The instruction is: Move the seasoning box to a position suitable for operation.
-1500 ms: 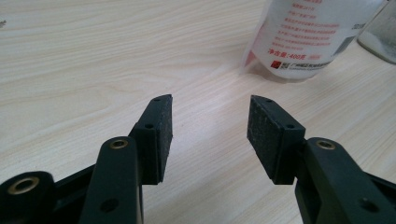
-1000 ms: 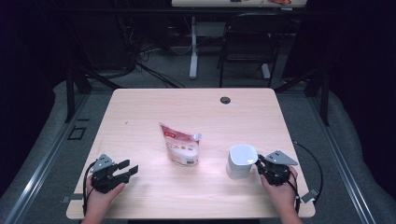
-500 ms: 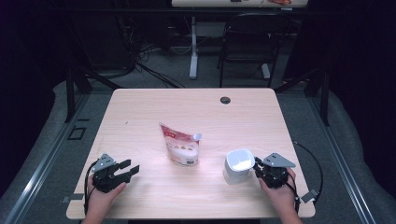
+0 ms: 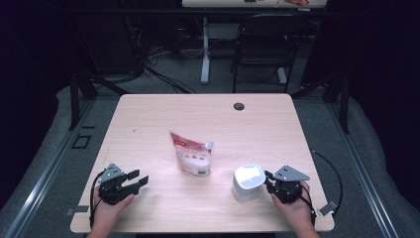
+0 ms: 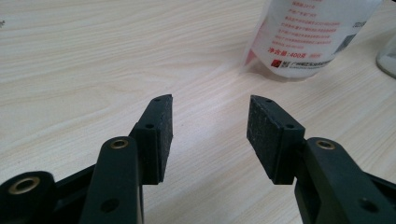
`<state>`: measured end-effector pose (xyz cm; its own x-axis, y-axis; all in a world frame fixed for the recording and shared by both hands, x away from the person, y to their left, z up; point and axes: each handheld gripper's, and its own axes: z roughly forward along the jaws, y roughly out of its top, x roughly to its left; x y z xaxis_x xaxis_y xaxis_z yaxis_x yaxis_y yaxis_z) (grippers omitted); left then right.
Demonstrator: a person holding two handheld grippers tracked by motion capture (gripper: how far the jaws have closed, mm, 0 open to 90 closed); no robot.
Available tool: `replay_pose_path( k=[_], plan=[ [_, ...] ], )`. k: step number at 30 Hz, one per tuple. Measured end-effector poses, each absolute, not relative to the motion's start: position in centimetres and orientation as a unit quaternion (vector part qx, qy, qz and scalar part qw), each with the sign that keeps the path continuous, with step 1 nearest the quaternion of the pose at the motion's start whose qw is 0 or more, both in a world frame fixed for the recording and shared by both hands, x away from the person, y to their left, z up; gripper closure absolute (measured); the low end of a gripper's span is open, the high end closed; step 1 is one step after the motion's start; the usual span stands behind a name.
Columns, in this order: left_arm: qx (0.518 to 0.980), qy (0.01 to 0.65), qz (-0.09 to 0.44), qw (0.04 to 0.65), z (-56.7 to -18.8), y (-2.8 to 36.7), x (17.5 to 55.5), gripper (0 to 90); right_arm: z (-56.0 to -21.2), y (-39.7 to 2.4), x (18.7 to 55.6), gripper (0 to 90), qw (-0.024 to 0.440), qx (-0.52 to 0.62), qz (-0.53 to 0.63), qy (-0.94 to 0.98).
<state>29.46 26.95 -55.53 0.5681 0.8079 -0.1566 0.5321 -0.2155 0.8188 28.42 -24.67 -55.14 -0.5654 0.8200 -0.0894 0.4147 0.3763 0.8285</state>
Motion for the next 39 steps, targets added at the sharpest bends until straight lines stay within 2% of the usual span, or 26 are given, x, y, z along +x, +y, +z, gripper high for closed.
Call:
replay_pose_path(
  k=[20,24,27,31,39],
  plan=[
    [0.765,0.438,0.154,0.446,-55.6,26.9,29.5,50.9,-55.1,-23.2,28.2,75.9,0.229,0.364,0.416,0.802],
    [0.765,0.439,0.154,0.445,-55.7,26.9,29.5,50.9,-55.0,-23.8,28.1,70.6,0.206,0.367,0.435,0.796],
    [0.765,0.44,0.155,0.444,-55.6,26.9,29.5,50.8,-54.9,-24.1,27.8,69.3,0.204,0.365,0.434,0.798],
    [0.762,0.442,0.157,0.446,-55.5,27.0,29.5,50.8,-54.4,-24.9,27.2,62.0,0.207,0.368,0.445,0.79],
    [0.762,0.44,0.154,0.45,-55.4,26.8,29.9,50.6,-53.8,-26.0,26.3,60.3,0.212,0.376,0.453,0.78]
  ],
)
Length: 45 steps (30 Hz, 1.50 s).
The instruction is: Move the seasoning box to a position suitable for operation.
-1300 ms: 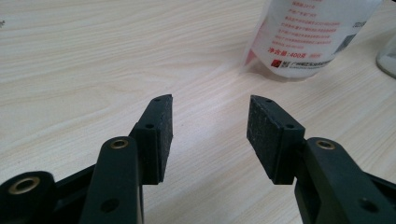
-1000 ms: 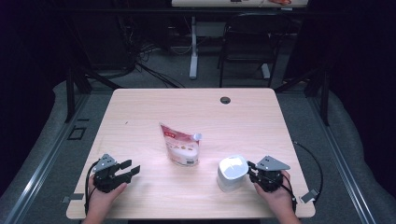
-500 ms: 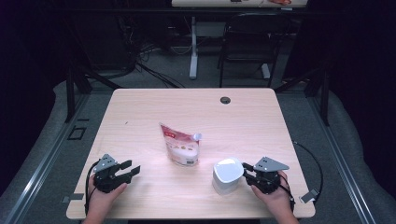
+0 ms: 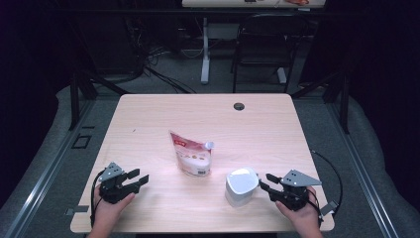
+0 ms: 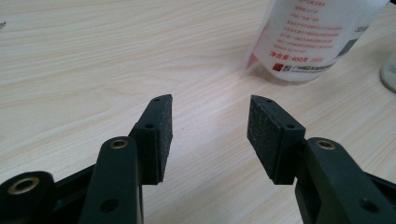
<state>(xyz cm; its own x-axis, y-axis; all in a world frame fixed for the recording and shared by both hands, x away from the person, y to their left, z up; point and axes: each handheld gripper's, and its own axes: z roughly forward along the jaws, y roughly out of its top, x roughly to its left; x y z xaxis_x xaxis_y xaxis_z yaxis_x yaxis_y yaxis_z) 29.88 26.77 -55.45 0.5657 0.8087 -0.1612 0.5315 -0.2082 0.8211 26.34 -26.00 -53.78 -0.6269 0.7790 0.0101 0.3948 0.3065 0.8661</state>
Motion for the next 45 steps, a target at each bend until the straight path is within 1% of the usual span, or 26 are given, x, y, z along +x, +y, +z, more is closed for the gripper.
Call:
replay_pose_path(
  k=[7,14,19,26,27,28,30,35,40,45],
  plan=[
    [0.765,0.437,0.153,0.448,-55.5,26.5,30.1,50.4,-53.7,-27.2,26.2,59.7,0.223,0.401,0.457,0.762],
    [0.766,0.436,0.147,0.448,-55.5,26.4,30.0,50.5,-53.3,-27.2,26.3,56.5,0.239,0.412,0.447,0.757],
    [0.768,0.429,0.143,0.454,-55.4,26.2,29.8,51.9,-53.2,-26.9,26.4,60.9,0.224,0.405,0.458,0.759],
    [0.765,0.432,0.144,0.456,-55.2,26.0,29.6,50.5,-52.9,-26.7,26.4,64.4,0.244,0.419,0.466,0.74],
    [0.765,0.432,0.144,0.456,-55.2,26.0,29.6,50.5,-52.9,-26.7,26.4,64.4,0.244,0.419,0.466,0.74],
    [0.766,0.43,0.147,0.455,-55.2,25.9,29.6,50.5,-52.7,-26.7,26.4,66.7,0.241,0.418,0.471,0.738],
    [0.768,0.427,0.146,0.455,-55.2,25.8,29.6,50.9,-52.6,-26.7,26.3,67.2,0.243,0.418,0.466,0.741],
    [0.772,0.423,0.147,0.451,-55.2,25.6,29.6,52.2,-51.1,-26.0,26.3,66.7,0.258,0.412,0.453,0.747],
    [0.771,0.429,0.136,0.451,-55.2,25.5,29.7,52.6,-48.8,-25.4,27.1,66.9,0.246,0.411,0.455,0.751],
    [0.771,0.434,0.126,0.449,-55.3,25.7,29.8,53.6,-47.6,-24.4,27.9,70.7,0.241,0.413,0.448,0.755]
  ],
)
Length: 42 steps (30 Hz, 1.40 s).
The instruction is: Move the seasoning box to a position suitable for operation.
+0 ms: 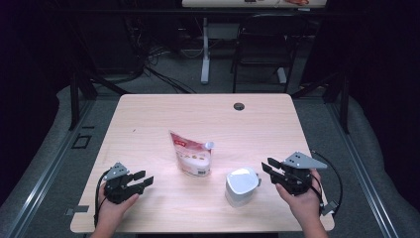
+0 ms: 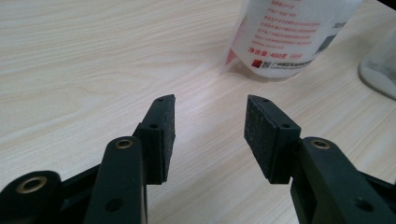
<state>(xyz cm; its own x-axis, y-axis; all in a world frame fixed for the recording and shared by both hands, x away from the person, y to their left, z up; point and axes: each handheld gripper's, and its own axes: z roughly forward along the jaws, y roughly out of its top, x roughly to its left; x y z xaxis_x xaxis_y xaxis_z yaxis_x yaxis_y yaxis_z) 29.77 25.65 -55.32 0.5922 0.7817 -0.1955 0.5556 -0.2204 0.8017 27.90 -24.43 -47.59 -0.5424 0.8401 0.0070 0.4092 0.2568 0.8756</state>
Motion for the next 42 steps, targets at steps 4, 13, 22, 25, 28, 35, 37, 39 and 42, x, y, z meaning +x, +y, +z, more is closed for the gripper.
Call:
replay_pose_path(
  k=[4,13,22,25,28,35,37,39,42],
  plan=[
    [0.772,0.435,0.126,0.446,-55.3,25.7,29.7,53.6,-47.3,-23.9,28.0,75.9,0.235,0.41,0.454,0.756],
    [0.771,0.439,0.125,0.445,-55.4,25.9,29.6,54.7,-47.7,-22.4,27.5,87.5,0.223,0.383,0.439,0.781],
    [0.778,0.434,0.123,0.438,-55.3,25.5,29.3,59.4,-48.4,-21.9,27.3,90.0,0.209,0.373,0.428,0.796],
    [0.782,0.427,0.123,0.437,-55.1,25.2,29.2,62.3,-48.5,-21.9,27.3,90.0,0.206,0.372,0.431,0.796],
    [0.785,0.416,0.123,0.442,-54.9,24.7,28.9,64.9,-48.6,-21.9,27.3,90.0,0.207,0.373,0.434,0.793],
    [0.806,0.382,0.119,0.437,-54.3,22.6,28.1,72.8,-48.6,-22.0,27.3,90.0,0.208,0.372,0.434,0.794],
    [0.81,0.373,0.119,0.437,-54.2,22.1,27.9,74.5,-48.7,-22.1,27.4,90.0,0.208,0.372,0.436,0.793],
    [0.811,0.371,0.118,0.438,-54.1,21.8,27.8,75.8,-48.8,-22.2,27.4,90.0,0.209,0.375,0.439,0.789],
    [0.819,0.354,0.114,0.436,-53.9,21.1,27.5,78.7,-48.9,-22.3,27.4,90.0,0.21,0.377,0.438,0.788]
  ],
)
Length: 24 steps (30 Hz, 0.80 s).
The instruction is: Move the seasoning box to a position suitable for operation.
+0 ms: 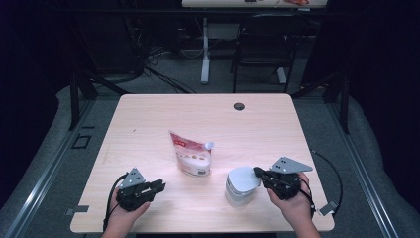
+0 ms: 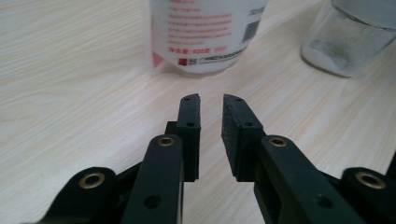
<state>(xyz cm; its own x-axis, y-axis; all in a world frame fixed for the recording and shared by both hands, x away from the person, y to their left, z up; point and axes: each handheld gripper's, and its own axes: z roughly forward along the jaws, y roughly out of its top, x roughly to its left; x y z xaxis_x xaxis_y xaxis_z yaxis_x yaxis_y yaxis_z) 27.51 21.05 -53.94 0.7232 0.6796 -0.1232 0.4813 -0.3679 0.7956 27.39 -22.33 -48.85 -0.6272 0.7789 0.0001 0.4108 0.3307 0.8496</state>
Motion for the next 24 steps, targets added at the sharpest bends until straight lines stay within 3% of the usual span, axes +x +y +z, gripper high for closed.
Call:
replay_pose_path(
  k=[8,15,24],
  plan=[
    [0.828,0.336,0.106,0.437,-53.9,19.9,27.2,84.3,-49.0,-22.7,27.5,90.0,0.201,0.383,0.448,0.783],
    [0.831,0.331,0.103,0.435,-53.9,19.6,27.1,83.7,-49.5,-22.9,27.7,90.0,0.207,0.396,0.432,0.783],
    [0.828,0.335,0.105,0.437,-54.0,19.8,27.2,82.7,-50.5,-23.0,28.2,90.0,0.176,0.405,0.437,0.784]
  ],
)
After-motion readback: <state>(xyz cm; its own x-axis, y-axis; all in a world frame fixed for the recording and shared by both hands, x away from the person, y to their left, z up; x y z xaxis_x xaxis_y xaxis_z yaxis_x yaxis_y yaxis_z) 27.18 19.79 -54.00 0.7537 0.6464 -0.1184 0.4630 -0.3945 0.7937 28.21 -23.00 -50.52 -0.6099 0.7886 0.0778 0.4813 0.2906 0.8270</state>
